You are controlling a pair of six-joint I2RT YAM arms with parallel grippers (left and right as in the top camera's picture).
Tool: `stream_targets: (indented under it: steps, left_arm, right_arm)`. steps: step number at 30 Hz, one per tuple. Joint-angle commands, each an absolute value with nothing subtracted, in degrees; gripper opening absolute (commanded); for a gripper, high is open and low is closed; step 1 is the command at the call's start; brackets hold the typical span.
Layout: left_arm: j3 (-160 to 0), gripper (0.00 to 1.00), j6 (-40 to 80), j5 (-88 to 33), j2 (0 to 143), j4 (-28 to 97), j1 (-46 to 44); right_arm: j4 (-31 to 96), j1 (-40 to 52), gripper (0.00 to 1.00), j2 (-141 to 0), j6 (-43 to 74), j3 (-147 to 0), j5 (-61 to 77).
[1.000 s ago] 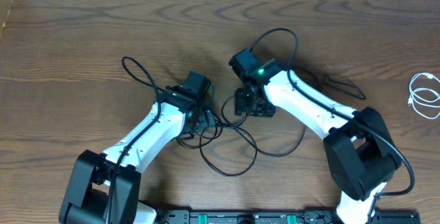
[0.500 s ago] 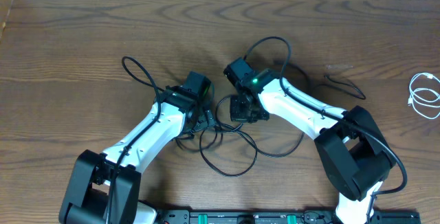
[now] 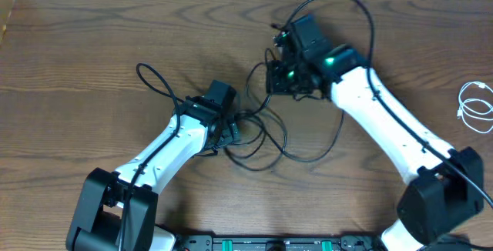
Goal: Untangle cables
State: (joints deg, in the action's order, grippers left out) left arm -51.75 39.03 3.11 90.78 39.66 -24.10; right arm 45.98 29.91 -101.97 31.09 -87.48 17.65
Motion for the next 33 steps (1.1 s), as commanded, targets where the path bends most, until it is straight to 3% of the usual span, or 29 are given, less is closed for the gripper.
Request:
stream_targets:
  steps: [1,11,33]
  left_arm:
    - [-51.2,0.99,39.1,3.6,91.3,39.8,-23.9]
    - [-51.2,0.99,39.1,3.6,91.3,39.8,-23.9]
    - [-51.2,0.99,39.1,3.6,91.3,39.8,-23.9]
  right_arm:
    - [45.8,27.5,0.01,-101.5,27.9,-88.3,18.6]
    - [38.6,18.5,0.01,-96.1,21.8,-88.7,42.3]
    - [43.6,14.9,0.01,-89.5,18.4,-88.7,40.7]
